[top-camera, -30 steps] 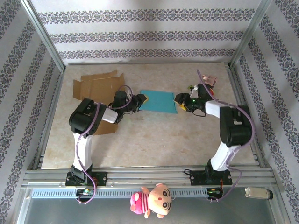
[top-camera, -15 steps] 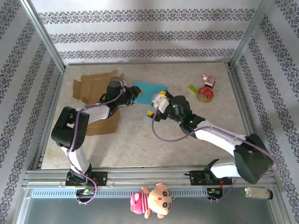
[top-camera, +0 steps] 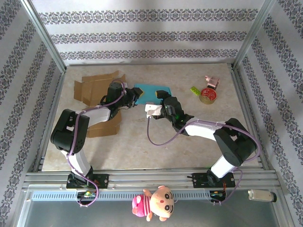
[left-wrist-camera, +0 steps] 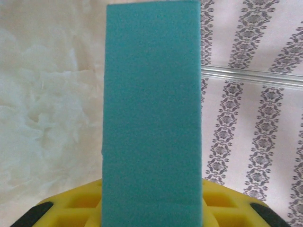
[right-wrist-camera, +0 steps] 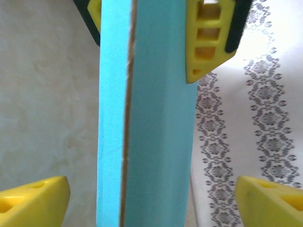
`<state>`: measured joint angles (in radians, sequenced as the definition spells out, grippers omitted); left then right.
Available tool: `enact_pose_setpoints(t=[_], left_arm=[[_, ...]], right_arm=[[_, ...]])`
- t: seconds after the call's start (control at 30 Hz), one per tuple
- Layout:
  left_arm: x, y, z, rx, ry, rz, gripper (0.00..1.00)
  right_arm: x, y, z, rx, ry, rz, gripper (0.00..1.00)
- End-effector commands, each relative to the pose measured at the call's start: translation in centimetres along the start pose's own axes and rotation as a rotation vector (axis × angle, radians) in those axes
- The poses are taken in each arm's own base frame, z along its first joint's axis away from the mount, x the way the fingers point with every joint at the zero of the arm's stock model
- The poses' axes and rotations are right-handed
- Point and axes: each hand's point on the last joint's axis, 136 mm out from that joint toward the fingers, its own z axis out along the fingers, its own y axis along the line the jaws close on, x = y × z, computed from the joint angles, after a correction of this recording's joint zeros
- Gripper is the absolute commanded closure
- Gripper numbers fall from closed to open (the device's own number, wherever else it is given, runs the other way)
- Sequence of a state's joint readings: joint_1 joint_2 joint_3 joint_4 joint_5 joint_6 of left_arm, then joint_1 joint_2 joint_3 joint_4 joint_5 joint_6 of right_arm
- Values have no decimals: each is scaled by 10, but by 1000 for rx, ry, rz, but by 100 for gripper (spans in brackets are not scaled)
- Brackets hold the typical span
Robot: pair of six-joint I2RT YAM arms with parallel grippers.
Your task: Fold the paper box
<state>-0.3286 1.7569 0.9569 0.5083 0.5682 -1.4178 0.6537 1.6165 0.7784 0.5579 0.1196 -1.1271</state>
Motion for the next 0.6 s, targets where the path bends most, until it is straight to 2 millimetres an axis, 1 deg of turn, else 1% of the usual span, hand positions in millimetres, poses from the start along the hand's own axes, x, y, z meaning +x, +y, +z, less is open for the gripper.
enact_pose_setpoints(t=[0.0, 0.1, 0.13, 0.23, 0.27, 0.33, 0.4, 0.47, 0.53, 0.57], left_arm=[[-1, -31, -13, 103, -12, -28, 77], [0, -45, -19, 118, -14, -16, 77], [1, -49, -20, 118, -12, -8, 77], [-1, -56, -27, 126, -20, -4, 76], [-1, -57, -29, 129, -24, -6, 75], [-2, -60, -33, 135, -33, -5, 69], [-3, -62, -37, 141, -43, 1, 62], [-5, -67, -42, 150, -59, 26, 55], [-9, -71, -51, 130, -89, 96, 47], [-12, -71, -57, 103, -113, 129, 45]], right_arm=[[3, -27, 7, 103, 18, -60, 14], [4, -29, 9, 116, 25, -60, 21], [4, -30, 9, 120, 27, -63, 26], [-3, -34, 3, 134, 20, -83, 47], [-6, -34, -1, 135, 12, -85, 51], [-12, -34, -8, 125, -9, -75, 59], [-17, -37, -17, 113, -27, -24, 64], [-22, -38, -27, 72, -51, 50, 65], [-26, -35, -38, 2, -55, 134, 66], [-28, -31, -42, -41, -57, 170, 66]])
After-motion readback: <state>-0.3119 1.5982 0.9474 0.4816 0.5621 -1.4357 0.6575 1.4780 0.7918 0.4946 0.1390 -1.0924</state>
